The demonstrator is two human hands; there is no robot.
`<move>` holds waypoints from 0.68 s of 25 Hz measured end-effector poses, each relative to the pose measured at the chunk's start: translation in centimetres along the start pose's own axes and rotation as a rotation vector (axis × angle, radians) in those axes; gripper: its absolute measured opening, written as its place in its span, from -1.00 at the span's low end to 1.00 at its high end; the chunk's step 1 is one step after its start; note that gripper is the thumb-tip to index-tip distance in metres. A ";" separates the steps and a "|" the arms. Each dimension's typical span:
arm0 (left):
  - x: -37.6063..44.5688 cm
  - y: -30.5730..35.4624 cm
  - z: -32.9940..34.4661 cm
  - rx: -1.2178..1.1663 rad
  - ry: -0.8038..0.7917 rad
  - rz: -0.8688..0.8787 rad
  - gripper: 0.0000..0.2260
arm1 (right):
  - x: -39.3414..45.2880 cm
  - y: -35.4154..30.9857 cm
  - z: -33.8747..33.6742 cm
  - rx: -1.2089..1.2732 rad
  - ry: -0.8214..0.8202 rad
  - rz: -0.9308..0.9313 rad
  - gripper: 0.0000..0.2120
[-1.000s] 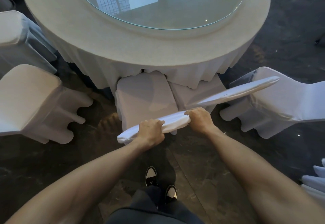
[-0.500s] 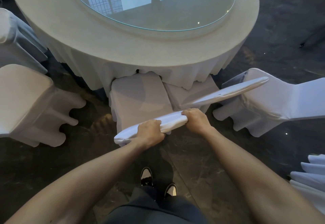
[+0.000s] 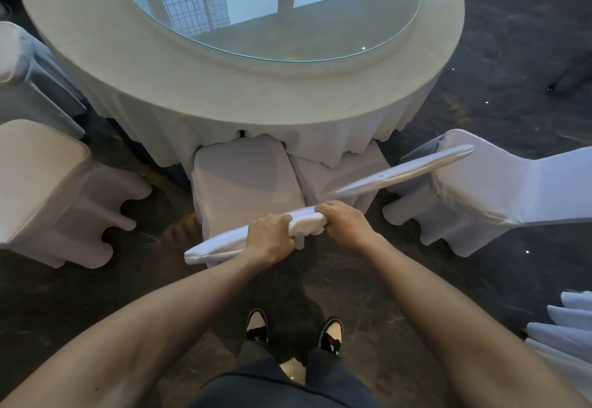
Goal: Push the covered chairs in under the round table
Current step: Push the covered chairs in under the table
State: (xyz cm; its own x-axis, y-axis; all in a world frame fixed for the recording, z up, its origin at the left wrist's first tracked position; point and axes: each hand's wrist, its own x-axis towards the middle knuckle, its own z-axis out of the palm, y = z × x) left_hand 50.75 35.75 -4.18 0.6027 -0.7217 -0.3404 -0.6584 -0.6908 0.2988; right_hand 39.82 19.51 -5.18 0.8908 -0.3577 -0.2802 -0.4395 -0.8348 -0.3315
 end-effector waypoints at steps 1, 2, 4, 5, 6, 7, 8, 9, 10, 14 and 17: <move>0.3 0.6 0.1 0.003 -0.008 -0.020 -0.73 | 0.0 0.4 -0.3 0.008 -0.004 -0.016 -0.69; 0.6 1.4 0.1 0.014 -0.014 -0.027 -0.74 | -0.1 1.0 -0.6 0.013 -0.009 -0.032 -0.70; 1.6 3.1 0.1 0.029 -0.036 -0.035 -0.73 | -0.2 2.3 -1.4 -0.002 -0.006 -0.063 -0.75; 2.1 4.0 0.1 0.032 -0.044 -0.037 -0.73 | -0.3 3.0 -1.9 -0.009 -0.001 -0.064 -0.77; 2.5 5.2 0.1 0.031 -0.046 -0.038 -0.74 | -0.7 4.1 -2.8 -0.020 0.014 -0.057 -0.78; 2.9 6.5 0.0 0.027 -0.040 -0.041 -0.76 | -1.1 5.3 -3.6 -0.034 0.025 -0.047 -0.77; 3.2 7.9 -0.2 0.020 -0.031 -0.042 -0.78 | -1.4 6.9 -4.4 -0.044 0.042 -0.042 -0.74; 3.4 9.4 -0.4 0.016 -0.017 -0.035 -0.79 | -2.0 8.7 -5.5 -0.053 0.046 -0.037 -0.70; 3.7 10.7 -0.4 0.019 -0.008 -0.025 -0.78 | -2.6 10.2 -6.5 -0.058 0.043 -0.032 -0.68; 5.7 18.0 -1.1 0.027 -0.017 0.017 -0.67 | -5.4 16.9 -11.4 -0.066 0.083 0.014 -0.59; 7.7 27.2 -1.4 0.074 0.015 0.133 -0.63 | -9.2 24.2 -15.1 -0.086 0.143 0.083 -0.57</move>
State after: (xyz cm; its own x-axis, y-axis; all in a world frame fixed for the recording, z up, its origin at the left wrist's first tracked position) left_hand 38.14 11.39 2.59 0.5140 -0.8077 -0.2890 -0.7640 -0.5842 0.2738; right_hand 22.68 -3.77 3.01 0.8618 -0.4776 -0.1708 -0.5063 -0.8303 -0.2327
